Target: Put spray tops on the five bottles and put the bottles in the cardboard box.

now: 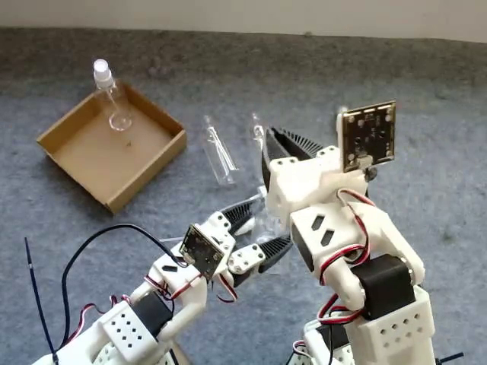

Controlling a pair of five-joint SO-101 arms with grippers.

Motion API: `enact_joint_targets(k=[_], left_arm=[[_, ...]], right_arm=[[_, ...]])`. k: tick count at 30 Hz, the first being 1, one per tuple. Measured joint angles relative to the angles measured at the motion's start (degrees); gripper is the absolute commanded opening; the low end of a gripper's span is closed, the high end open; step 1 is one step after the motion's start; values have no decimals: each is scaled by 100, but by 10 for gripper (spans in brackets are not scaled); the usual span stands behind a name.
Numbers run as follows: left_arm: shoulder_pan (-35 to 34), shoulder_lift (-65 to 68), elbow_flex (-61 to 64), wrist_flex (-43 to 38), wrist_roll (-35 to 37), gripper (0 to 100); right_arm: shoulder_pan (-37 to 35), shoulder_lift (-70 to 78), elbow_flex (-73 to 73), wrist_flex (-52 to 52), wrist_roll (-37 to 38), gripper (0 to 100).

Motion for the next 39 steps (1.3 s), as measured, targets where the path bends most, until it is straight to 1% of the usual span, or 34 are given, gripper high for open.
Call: enact_joint_targets(k=[3, 6, 11, 24, 31, 39], left_arm=[[-202, 0, 0, 0, 0, 66], [-185, 0, 0, 0, 0, 66], [-211, 0, 0, 0, 0, 66], [-211, 0, 0, 0, 0, 66], [-211, 9, 0, 0, 0, 66], [-281, 0, 0, 0, 0, 66]], right_arm=[[-149, -9, 0, 229, 0, 5], [-255, -18, 0, 404, 0, 5], [-264, -18, 0, 536, 0, 5], [-246, -97, -141, 1495, -9, 5], [-246, -88, -378, 1591, -9, 5], [-255, -53, -1090, 1644, 0, 5]])
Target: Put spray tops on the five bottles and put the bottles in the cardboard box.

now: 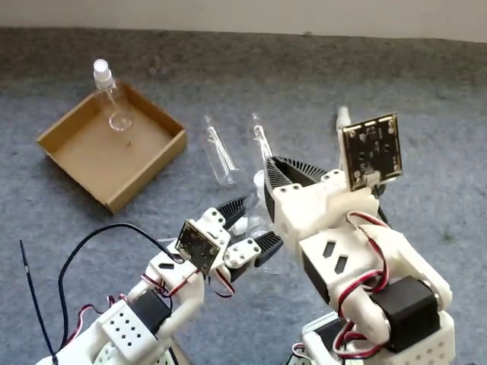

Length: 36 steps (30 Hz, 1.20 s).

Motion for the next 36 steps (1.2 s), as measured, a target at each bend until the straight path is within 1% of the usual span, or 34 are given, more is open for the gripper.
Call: enact_joint_targets(k=[7, 9, 13, 17, 19, 23, 26, 31, 33, 36], left_arm=[[-633, 0, 0, 0, 0, 66], [-835, 0, 0, 0, 0, 66], [-1398, 0, 0, 0, 0, 66], [-2207, 0, 0, 0, 0, 66], [-2505, 0, 0, 0, 0, 67], [-3121, 0, 0, 18, -26, 67], [-3420, 0, -88, 484, -202, 67], [-3429, 0, -914, 1714, -229, 69], [-3455, 0, -1266, 1890, -229, 69], [-3464, 0, -1662, 1916, -229, 67]], right_arm=[[9, 9, -70, 0, 0, 5], [220, 9, -70, 0, 0, 5], [897, -18, 26, 0, 0, 5], [1442, -35, 651, 0, 0, 6], [1503, 0, 1090, -9, 0, 6], [1556, 18, 2040, -457, 0, 6], [1538, 18, 2725, -993, 0, 6], [1538, 18, 3736, -1899, 0, 6], [1503, 18, 4097, -2277, 0, 6], [1169, 18, 4633, -2848, 0, 6]])
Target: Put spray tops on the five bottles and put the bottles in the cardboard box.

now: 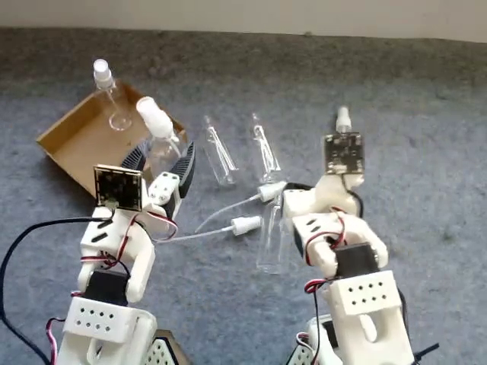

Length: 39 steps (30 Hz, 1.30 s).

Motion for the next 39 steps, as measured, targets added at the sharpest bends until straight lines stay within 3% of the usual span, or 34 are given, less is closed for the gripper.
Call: enact_joint_targets(k=[12, 22, 31, 39], left_arm=[[229, 132, -782, 0, -44, 67], [229, 2295, -2154, -9, -44, 66], [431, 3736, -2409, -1618, -44, 66], [1169, 4457, -2409, -2127, -44, 66]], right_arm=[[-1345, 0, 545, -897, 9, 6], [-1635, 0, 1081, -2646, 9, 6], [-2110, 0, 1987, -4105, 9, 6], [-2119, 0, 2593, -5319, 9, 5]])
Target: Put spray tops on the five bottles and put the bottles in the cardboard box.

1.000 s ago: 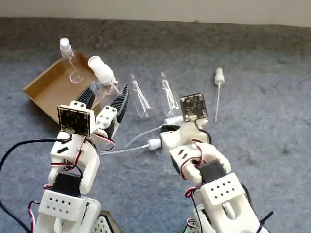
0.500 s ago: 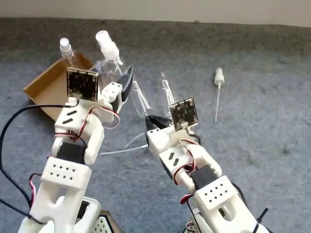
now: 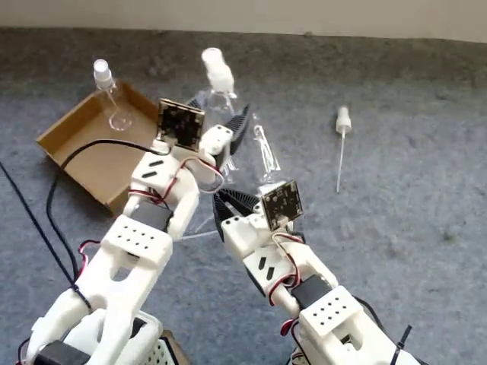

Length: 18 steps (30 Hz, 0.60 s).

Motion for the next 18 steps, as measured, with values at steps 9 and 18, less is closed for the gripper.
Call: enact_joint_targets(k=[9, 18], left_arm=[[615, 9, 0, 9, 0, 66], [668, 9, 167, 97, 0, 66]], right_arm=[[0, 0, 563, -1073, 0, 5], [633, 0, 580, -1152, 0, 5]])
